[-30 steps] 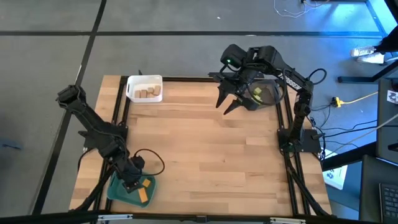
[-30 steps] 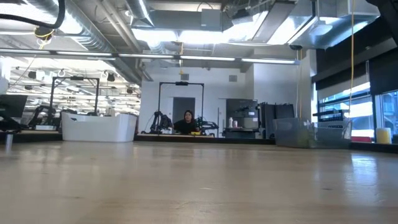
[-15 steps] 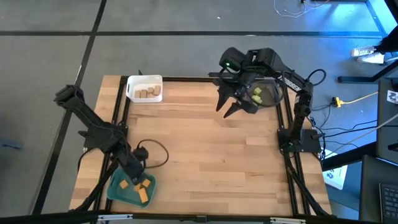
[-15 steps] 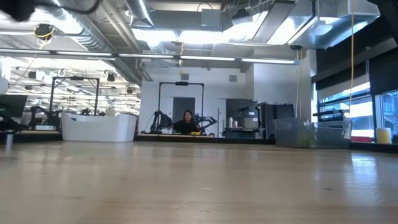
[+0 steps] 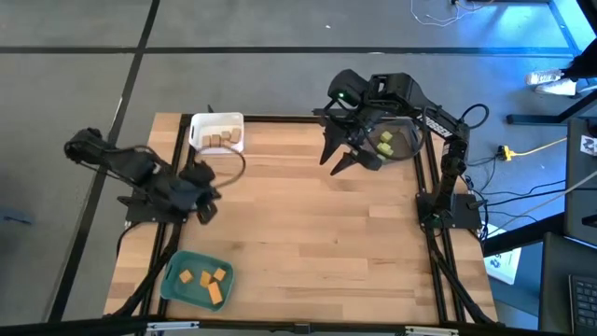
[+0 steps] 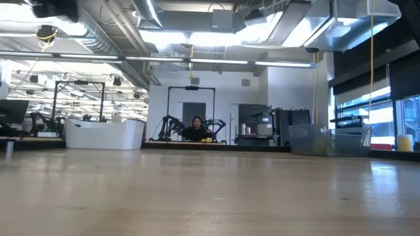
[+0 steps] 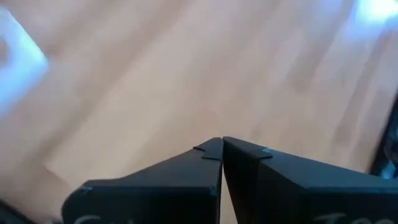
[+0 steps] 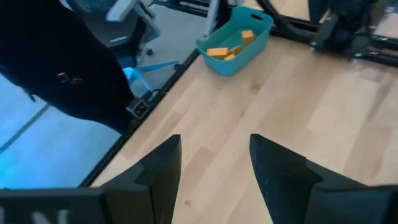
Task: Sort & place blocks by color
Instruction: Return to Home Position
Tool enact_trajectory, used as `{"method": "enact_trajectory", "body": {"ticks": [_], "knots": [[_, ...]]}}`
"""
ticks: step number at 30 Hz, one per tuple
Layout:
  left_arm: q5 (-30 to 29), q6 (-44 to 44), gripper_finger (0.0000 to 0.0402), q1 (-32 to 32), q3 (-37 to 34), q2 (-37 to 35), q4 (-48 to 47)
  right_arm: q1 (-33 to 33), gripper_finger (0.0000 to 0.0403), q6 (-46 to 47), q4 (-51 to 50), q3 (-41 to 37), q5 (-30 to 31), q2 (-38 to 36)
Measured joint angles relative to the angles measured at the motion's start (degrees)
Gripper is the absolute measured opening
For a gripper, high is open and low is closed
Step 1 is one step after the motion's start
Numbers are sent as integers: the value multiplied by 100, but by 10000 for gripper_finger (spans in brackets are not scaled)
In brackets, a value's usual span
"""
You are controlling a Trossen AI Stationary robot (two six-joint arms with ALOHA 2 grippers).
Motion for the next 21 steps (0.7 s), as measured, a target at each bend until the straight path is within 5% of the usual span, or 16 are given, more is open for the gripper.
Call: {"method": "enact_trajectory", "body": {"ticks": [7,15,21], "knots": [[-636,1872,1,778,151,-625,221,0,176,620,440,0,747,0],[-514,3360,0,1634,149,-1287,794,-131,18,888,392,0,1140,0],[-497,3912,0,2077,149,-1632,885,-249,5,926,-61,0,1477,0]]}}
